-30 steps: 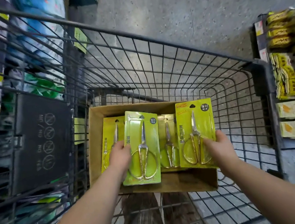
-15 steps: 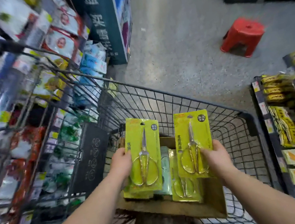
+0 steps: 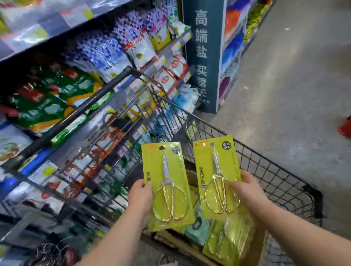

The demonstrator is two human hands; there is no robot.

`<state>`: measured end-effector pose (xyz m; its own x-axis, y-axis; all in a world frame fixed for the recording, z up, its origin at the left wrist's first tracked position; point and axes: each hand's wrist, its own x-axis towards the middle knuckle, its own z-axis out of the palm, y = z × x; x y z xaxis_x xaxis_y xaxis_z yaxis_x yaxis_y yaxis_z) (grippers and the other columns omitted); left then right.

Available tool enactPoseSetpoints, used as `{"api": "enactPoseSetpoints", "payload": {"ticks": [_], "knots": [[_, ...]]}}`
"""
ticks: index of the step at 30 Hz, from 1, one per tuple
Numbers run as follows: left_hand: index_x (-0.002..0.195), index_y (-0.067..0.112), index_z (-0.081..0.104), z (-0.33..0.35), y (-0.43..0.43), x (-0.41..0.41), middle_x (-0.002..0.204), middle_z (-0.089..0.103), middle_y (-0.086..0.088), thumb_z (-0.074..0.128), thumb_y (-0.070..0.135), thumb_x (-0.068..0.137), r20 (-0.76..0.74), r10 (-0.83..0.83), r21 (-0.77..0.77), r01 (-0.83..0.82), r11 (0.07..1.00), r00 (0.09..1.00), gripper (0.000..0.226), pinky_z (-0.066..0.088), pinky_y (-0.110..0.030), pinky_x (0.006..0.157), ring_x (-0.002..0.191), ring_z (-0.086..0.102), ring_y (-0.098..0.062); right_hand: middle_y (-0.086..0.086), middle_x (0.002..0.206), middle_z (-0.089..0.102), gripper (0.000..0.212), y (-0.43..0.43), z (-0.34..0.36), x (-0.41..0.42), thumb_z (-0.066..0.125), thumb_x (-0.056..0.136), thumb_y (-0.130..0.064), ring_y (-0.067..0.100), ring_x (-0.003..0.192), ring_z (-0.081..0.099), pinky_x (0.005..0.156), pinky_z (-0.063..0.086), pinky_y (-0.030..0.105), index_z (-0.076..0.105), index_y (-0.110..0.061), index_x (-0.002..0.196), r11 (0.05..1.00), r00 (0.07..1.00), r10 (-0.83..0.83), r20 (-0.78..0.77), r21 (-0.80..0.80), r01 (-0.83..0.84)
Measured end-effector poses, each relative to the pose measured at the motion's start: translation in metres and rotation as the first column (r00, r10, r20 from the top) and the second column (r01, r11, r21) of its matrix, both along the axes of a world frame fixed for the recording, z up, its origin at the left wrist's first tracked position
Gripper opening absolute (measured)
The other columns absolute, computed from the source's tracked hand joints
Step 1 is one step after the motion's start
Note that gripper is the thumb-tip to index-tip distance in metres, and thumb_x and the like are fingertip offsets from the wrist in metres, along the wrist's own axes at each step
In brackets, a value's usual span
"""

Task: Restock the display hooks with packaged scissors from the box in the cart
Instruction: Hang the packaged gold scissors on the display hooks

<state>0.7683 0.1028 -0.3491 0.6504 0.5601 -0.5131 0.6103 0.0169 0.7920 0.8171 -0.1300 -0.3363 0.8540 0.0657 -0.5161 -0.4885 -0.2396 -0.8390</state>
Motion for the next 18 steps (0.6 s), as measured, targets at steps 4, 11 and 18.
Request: {"api": "enactPoseSetpoints", "payload": {"ticks": [4,11,18], "knots": [[0.077,0.019,0.061,0.024,0.013,-0.053,0.098,0.069,-0.015,0.051,0.021,0.087,0.055,0.139,0.003,-0.140,0.990,0.989,0.015,0.051,-0.051,0.091,0.093,0.065,-0.034,0.007,0.145,0.040,0.059,0.024,0.026,-0.014,0.051,0.093,-0.010,0.032,0.129,0.044,0.106,0.038,0.045,0.027,-0.013,0.147,0.987,0.989,0.145,0.037,0.059,-0.147],[0.086,0.012,0.062,0.066,0.054,-0.162,0.088,0.063,-0.011,0.045,0.009,0.093,0.167,0.420,0.018,-0.429,0.903,0.892,0.018,0.046,-0.034,0.074,0.080,0.056,-0.023,0.014,0.119,0.060,0.031,0.103,0.060,-0.066,0.050,0.091,-0.002,0.025,0.096,0.056,0.089,0.042,0.037,0.049,-0.007,0.121,0.914,0.914,0.391,0.111,0.073,-0.399],[0.099,0.002,0.063,0.081,0.108,-0.313,0.091,0.061,-0.015,0.047,0.012,0.091,0.226,0.639,0.024,-0.660,0.751,0.735,0.021,0.038,-0.028,0.064,0.077,0.052,-0.021,0.004,0.094,0.064,0.019,0.201,0.089,-0.166,0.050,0.091,0.003,0.016,0.080,0.058,0.064,0.044,0.027,0.059,-0.011,0.100,0.759,0.765,0.622,0.166,0.115,-0.641]]}}
